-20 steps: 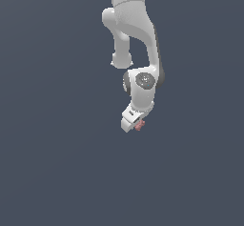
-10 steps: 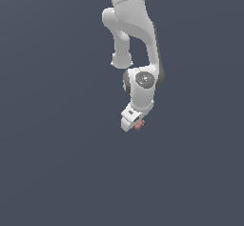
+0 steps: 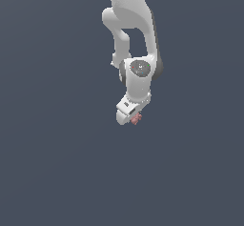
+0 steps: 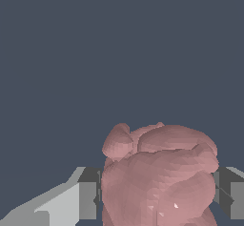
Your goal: Pick up the object and move it to a goal position.
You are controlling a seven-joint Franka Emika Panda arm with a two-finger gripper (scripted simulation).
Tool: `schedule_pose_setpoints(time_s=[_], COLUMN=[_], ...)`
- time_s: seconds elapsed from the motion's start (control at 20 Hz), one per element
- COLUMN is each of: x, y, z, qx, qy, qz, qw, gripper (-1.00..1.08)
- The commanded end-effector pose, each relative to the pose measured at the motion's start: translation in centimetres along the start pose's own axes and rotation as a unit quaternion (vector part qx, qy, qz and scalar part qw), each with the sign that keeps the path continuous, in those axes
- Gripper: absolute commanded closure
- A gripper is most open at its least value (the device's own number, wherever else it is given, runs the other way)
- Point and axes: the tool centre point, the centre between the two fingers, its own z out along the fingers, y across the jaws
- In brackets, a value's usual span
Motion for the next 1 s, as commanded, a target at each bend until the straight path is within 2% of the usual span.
schedule_pose_setpoints(time_s=[0.0, 0.5, 0.95], x=[-0.9, -4.5, -5.5], y=[0.2, 1.1, 1.5], z=[-1.6, -8.0, -10.1], qx=[0.0, 0.0, 0.001], qy=[0.0, 0.0, 0.001], qz=[0.0, 0.0, 0.0], qw=[1.0, 1.0, 1.0], gripper=[1.08, 1.08, 1.08])
